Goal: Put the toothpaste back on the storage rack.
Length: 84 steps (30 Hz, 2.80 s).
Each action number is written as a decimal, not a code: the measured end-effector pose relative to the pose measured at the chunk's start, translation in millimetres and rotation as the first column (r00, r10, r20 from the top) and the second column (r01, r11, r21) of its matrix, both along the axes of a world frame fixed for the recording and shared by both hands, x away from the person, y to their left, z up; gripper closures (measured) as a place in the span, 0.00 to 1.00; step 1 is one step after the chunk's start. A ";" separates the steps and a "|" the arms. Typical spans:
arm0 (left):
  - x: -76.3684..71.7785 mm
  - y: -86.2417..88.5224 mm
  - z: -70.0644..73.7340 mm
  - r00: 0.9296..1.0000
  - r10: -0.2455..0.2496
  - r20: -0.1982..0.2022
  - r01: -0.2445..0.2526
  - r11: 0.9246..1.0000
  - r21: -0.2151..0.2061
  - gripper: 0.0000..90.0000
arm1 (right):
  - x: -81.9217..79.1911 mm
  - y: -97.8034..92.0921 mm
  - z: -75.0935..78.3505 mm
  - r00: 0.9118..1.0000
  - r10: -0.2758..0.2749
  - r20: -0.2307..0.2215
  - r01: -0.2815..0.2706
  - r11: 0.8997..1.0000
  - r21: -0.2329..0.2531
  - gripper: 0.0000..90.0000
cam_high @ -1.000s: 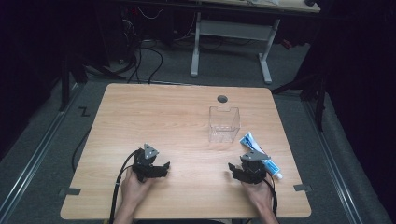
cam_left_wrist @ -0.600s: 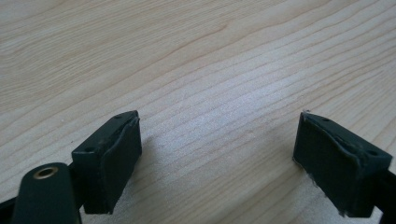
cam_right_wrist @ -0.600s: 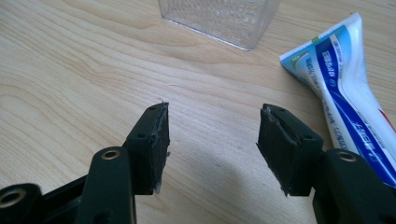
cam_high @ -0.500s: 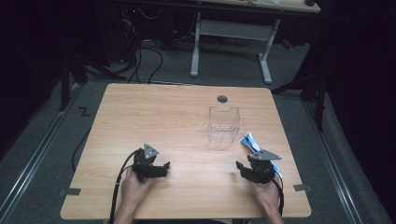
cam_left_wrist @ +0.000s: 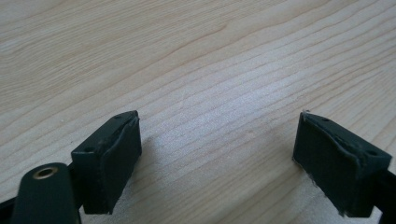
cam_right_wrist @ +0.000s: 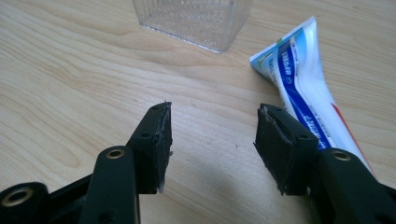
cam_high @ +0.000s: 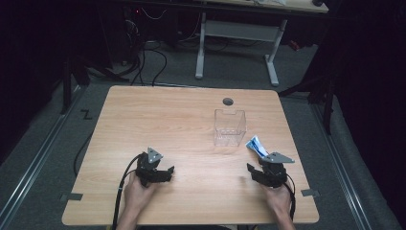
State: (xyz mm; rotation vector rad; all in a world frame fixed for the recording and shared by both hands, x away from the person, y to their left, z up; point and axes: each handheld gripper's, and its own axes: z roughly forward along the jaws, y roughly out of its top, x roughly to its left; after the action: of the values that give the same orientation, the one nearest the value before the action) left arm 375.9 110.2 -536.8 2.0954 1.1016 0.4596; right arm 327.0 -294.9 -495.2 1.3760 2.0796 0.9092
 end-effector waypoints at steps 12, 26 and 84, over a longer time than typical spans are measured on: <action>0.0 0.1 0.0 1.000 -0.001 0.000 0.001 1.000 0.000 0.17 | 6.5 -20.4 13.5 0.999 -0.044 0.025 0.044 0.999 0.014 0.52; 0.1 0.1 0.0 1.000 -0.002 0.000 0.002 1.000 0.000 0.17 | 20.8 -31.3 19.2 0.998 -0.058 0.009 0.058 0.998 -0.008 0.52; 0.0 0.4 0.1 1.000 -0.004 0.000 0.004 1.000 0.001 0.17 | 93.0 -25.0 -9.7 0.965 -0.071 -0.253 0.024 0.983 -0.184 0.52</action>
State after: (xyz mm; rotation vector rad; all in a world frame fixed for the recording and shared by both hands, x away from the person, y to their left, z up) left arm 375.9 110.5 -536.7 2.0982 1.0971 0.4574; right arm 420.0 -319.9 -504.9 1.5061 2.2446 0.5288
